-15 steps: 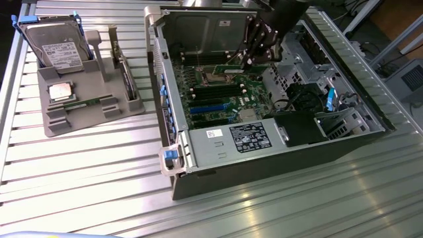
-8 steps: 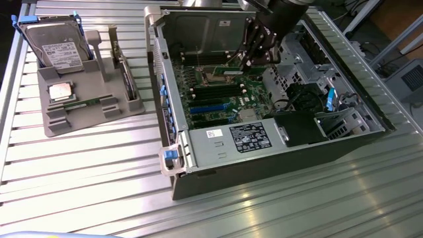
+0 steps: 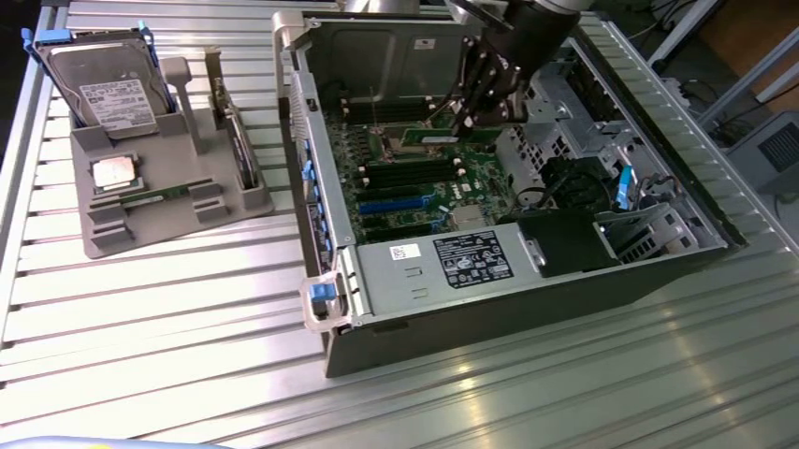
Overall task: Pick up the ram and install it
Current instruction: 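Insert the ram into the slot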
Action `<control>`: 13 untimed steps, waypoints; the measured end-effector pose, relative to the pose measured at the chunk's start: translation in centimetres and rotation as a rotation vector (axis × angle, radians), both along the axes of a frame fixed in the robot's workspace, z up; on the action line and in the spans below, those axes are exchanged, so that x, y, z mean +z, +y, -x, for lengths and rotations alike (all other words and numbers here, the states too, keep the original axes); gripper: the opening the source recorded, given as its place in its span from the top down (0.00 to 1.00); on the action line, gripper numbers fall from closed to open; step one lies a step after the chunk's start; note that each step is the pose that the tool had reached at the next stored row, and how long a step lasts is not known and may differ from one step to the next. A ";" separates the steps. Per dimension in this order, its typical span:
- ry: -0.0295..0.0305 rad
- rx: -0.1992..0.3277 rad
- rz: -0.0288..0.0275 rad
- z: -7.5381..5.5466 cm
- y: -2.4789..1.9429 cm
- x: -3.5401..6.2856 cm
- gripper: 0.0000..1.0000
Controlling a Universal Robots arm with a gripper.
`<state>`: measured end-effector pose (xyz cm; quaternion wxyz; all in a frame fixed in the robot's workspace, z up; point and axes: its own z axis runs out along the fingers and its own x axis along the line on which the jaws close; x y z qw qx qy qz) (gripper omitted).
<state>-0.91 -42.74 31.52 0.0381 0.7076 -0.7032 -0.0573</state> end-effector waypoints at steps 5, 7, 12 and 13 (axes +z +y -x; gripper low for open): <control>0.0000 0.000 0.0000 0.0 0.00 -0.39 0.87; 0.0001 0.000 0.0006 0.0 0.00 -0.58 0.87; 0.0000 0.000 0.0042 0.0 0.00 -0.85 0.87; 0.0000 0.000 0.0051 0.0 0.00 -0.89 0.87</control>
